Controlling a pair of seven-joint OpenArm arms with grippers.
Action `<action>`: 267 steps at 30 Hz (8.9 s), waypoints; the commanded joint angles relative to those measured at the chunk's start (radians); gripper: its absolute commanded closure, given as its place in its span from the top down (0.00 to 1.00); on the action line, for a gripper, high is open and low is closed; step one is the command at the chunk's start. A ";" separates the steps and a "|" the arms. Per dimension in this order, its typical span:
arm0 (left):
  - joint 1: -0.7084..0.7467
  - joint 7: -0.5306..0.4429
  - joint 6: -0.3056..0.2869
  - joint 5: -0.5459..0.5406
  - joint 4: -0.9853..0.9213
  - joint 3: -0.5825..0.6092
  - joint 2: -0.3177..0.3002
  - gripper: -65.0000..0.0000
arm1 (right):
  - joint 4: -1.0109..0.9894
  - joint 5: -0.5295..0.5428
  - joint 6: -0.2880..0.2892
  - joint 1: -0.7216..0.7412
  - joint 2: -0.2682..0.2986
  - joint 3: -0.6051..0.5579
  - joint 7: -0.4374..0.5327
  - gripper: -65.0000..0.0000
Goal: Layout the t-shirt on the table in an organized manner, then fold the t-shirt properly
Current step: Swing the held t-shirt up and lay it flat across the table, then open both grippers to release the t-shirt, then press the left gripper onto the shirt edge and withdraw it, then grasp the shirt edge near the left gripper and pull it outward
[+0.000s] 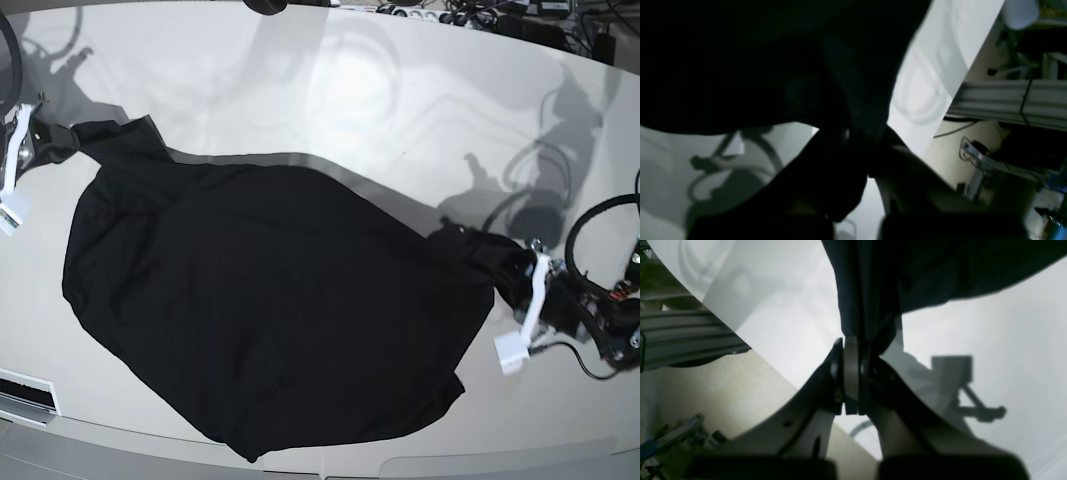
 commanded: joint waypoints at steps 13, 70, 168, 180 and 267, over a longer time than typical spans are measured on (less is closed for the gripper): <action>0.176 0.004 -0.004 -0.017 0.017 -0.008 -0.052 0.00 | 0.013 -0.091 0.002 -0.231 0.030 0.012 0.003 0.00; 0.193 -0.093 -0.004 0.079 0.060 -0.338 -0.049 0.07 | 0.271 -0.058 0.002 -0.298 -0.064 0.242 0.261 0.22; -0.052 -1.407 0.232 1.042 -0.871 -0.340 0.343 0.00 | 0.154 -0.716 -0.177 -0.040 -0.206 -0.209 0.513 0.00; -0.054 -1.529 0.464 1.204 -0.929 -0.340 0.469 0.00 | 0.154 -0.716 -0.203 -0.040 -0.205 -0.209 0.497 0.00; 0.112 -0.454 0.024 0.622 -0.285 -0.375 0.496 0.08 | 0.154 -0.618 -0.235 -0.034 -0.205 -0.209 0.490 0.37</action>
